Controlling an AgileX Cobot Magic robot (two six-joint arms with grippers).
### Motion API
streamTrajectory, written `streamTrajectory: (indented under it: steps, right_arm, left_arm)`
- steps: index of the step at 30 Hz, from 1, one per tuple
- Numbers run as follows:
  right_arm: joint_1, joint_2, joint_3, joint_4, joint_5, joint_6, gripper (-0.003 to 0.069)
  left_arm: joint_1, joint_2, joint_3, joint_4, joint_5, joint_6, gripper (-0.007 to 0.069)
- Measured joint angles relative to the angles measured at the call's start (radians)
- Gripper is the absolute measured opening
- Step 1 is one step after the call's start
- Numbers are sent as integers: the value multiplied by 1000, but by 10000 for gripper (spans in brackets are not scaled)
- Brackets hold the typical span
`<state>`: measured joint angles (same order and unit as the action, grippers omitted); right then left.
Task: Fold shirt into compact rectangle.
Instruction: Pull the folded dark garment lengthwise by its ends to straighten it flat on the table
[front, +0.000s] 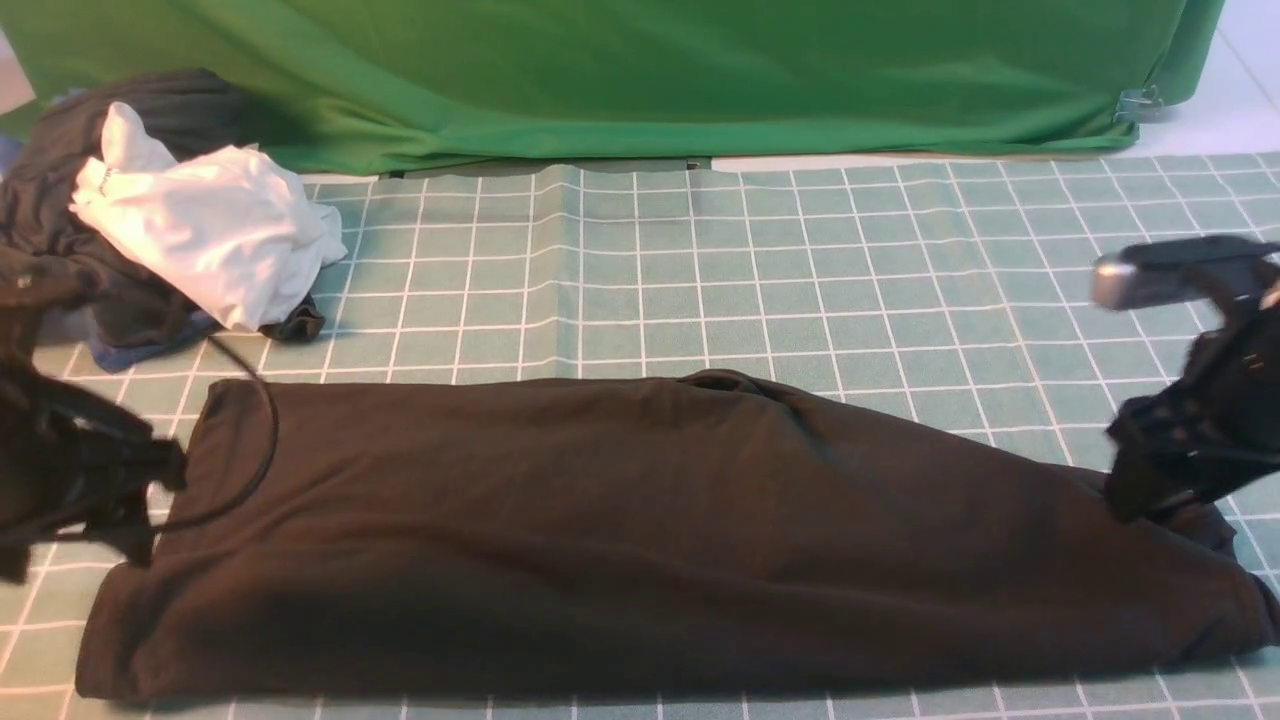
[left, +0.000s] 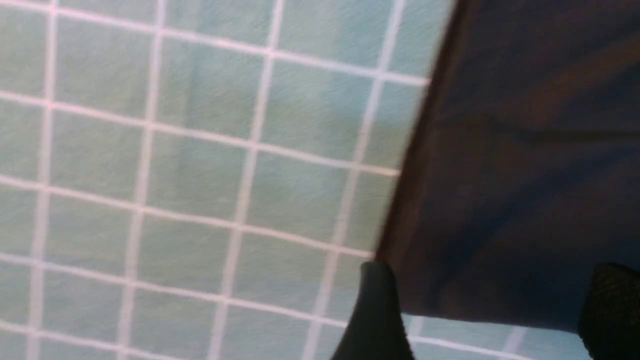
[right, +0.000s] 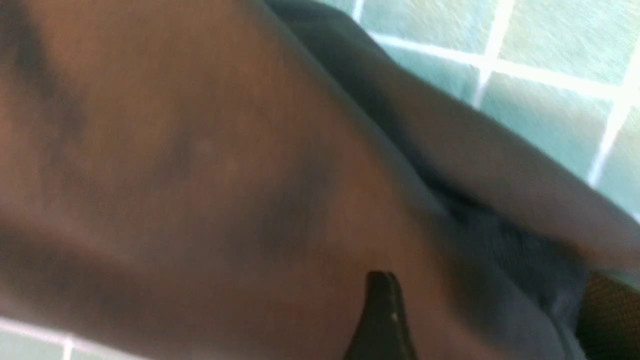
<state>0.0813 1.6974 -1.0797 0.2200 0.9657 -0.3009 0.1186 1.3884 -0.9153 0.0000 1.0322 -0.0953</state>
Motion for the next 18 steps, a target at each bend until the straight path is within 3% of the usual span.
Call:
streamTrajectory:
  steps: [3, 7, 9, 10, 14, 18]
  right_arm:
    - [3, 49, 0, 0, -32, -1, 474]
    - [6, 102, 0, 0, -40, -14, 451]
    - [6, 124, 0, 0, -42, -23, 393]
    - [7, 125, 0, 0, -42, -23, 383]
    - [7, 122, 0, 0, -39, -34, 92]
    - [7, 69, 0, -9, -24, -32, 39]
  left_arm:
    - [-13, -8, 13, -131, -3, 83, 381]
    - [-112, -7, 90, -211, -89, 119, 167]
    - [-164, 3, 123, -217, -132, 121, 68]
    - [-169, 6, 129, -217, -136, 120, 62]
    - [-211, 60, 152, -211, -198, 81, 8]
    - [-212, 115, 152, -182, -213, 61, 1]
